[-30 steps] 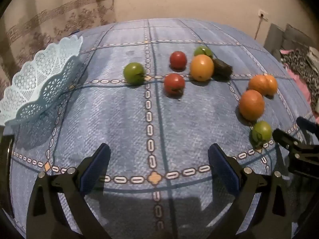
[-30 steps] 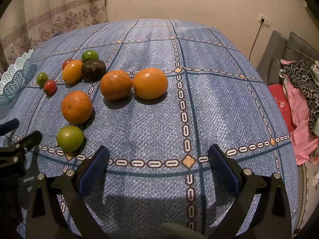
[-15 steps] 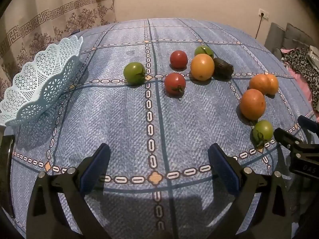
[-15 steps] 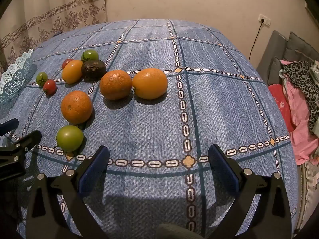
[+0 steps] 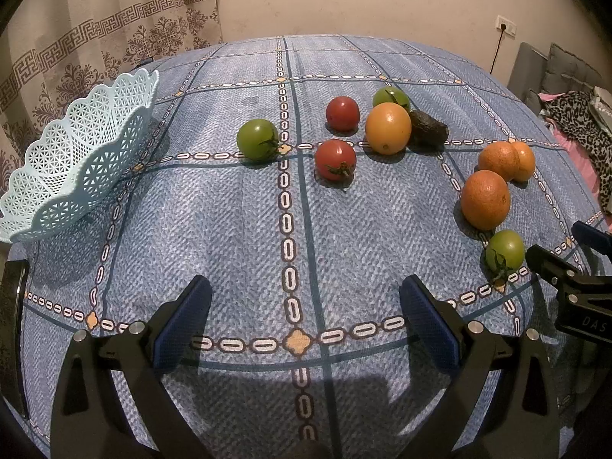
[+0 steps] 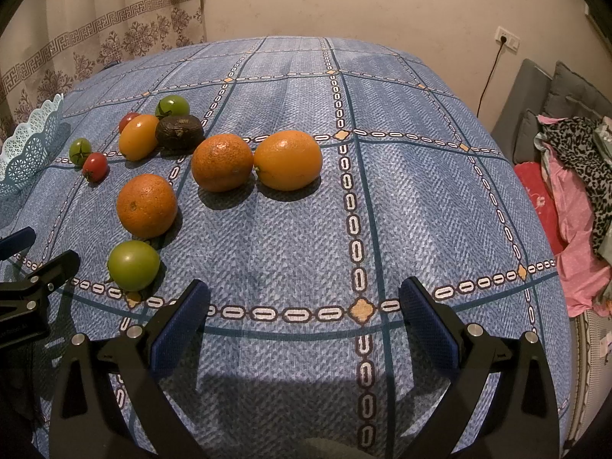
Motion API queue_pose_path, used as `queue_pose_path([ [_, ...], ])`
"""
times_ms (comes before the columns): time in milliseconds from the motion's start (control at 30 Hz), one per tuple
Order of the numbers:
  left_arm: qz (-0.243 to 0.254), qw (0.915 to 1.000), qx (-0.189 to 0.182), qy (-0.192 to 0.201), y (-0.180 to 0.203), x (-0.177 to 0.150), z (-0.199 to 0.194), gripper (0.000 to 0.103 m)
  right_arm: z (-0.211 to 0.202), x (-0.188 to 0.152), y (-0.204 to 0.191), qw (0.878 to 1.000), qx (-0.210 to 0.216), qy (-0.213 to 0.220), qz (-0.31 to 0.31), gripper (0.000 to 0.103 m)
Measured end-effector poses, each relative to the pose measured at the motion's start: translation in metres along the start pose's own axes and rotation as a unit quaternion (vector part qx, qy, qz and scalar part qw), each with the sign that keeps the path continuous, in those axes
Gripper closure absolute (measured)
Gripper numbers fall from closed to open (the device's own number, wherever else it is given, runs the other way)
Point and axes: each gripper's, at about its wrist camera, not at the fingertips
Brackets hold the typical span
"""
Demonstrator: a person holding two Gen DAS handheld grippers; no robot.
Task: Organize fruits
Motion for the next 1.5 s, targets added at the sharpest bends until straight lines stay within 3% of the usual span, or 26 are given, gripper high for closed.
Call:
queue_pose_path([
  [1300, -0.001, 1.0, -0.002, 0.001, 0.001, 0.0, -0.001, 0.002, -0.001, 0.0, 0.0, 1.0, -0.001, 0.001, -0.001, 0.005],
  [1500, -0.007, 0.9996, -0.027, 0.001, -0.009, 0.001, -0.004, 0.002, -0.003, 0.0, 0.003, 1.0, 0.01, 0.005, 0.006, 0.005],
])
Point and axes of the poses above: each gripper's, at about its wrist camera, not at the fingertips, and z roughly the way its jaws point, y to its right, x to its top, and after that the axes turned 7 degrees about x, right-handed
